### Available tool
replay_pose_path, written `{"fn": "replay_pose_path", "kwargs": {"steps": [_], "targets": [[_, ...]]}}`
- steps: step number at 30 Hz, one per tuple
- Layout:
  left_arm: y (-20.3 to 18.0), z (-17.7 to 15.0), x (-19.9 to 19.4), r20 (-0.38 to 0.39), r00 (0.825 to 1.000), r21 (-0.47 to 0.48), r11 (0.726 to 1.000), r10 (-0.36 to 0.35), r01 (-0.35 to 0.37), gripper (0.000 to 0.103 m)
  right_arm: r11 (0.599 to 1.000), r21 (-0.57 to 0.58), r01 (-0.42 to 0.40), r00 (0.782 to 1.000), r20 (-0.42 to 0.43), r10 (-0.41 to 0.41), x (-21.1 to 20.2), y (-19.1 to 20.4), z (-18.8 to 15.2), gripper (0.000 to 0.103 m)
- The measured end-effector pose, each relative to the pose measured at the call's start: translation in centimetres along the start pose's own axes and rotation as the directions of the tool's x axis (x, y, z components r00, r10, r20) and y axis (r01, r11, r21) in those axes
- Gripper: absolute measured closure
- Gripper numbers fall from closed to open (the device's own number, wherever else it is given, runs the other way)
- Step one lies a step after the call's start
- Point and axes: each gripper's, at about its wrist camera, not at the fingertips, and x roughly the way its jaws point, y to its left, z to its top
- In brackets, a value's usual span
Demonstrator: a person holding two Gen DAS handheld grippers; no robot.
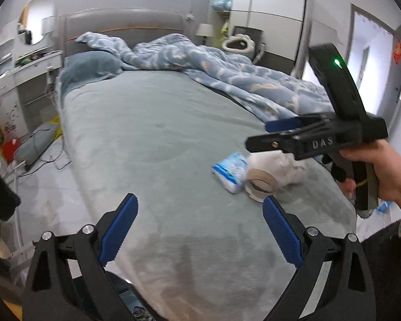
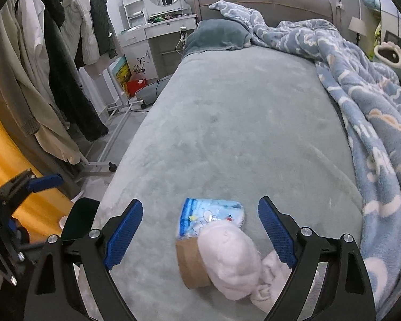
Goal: Collect trash
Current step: 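Move both open tools back to the tape core and sock on the bed, then close right tool on the white sock ball while left tool grasps the tape core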
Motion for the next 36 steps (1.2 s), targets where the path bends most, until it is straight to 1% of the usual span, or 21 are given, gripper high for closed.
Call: {"fn": "replay_pose_path", "kwargs": {"steps": [3,5,15,19,21,23,26,32,36], "targets": [[-0.9,0.0,1.1,-0.016,0.999,0.007,1.000,-0.029,0.029,0.007,1.000,0.010,-0.012,1.000,-0.015,0.012,0.2,-0.8,-0.6,0.014],[-1.5,-0.1,1.7,-0.024,0.999,0.003,0.999,-0.049,0.049,0.007,1.000,0.007,-0.023,0.999,-0.027,0.023,0.3,-1.2,-1.0,0.024],[-4.5,0.1,4.7,-0.065,0.994,0.024,0.996,-0.090,0.091,0.007,0.998,0.002,-0.059,0.997,-0.056,0.059,0.5,-2.3,-2.2,0.035],[-5.3,0.0,5.9,-0.086,0.992,0.033,0.995,-0.095,0.098,0.007,0.997,-0.003,-0.076,0.995,-0.070,0.076,0.8,-2.4,-2.6,0.041],[-5.5,-0.1,6.4,-0.095,0.991,0.030,0.995,-0.095,0.099,0.007,0.997,-0.002,-0.083,0.994,-0.073,0.082,0.9,-2.5,-2.7,0.047],[-5.6,-0.1,6.9,-0.101,0.990,0.023,0.995,-0.099,0.102,0.007,0.996,-0.002,-0.091,0.993,-0.077,0.090,1.0,-2.6,-2.8,0.055],[-5.9,-0.1,7.5,-0.110,0.989,0.016,0.994,-0.103,0.106,0.007,0.994,0.009,-0.109,0.991,-0.076,0.109,0.9,-2.8,-2.9,0.064],[-6.3,-0.4,9.0,-0.134,0.985,-0.001,0.994,-0.105,0.106,0.007,0.990,0.033,-0.136,0.989,-0.060,0.138,0.5,-3.5,-2.9,0.071],[-6.5,-0.5,9.6,-0.140,0.985,-0.012,0.995,-0.098,0.097,0.007,0.989,0.040,-0.139,0.989,-0.042,0.141,-0.1,-3.8,-2.9,0.072]]}}
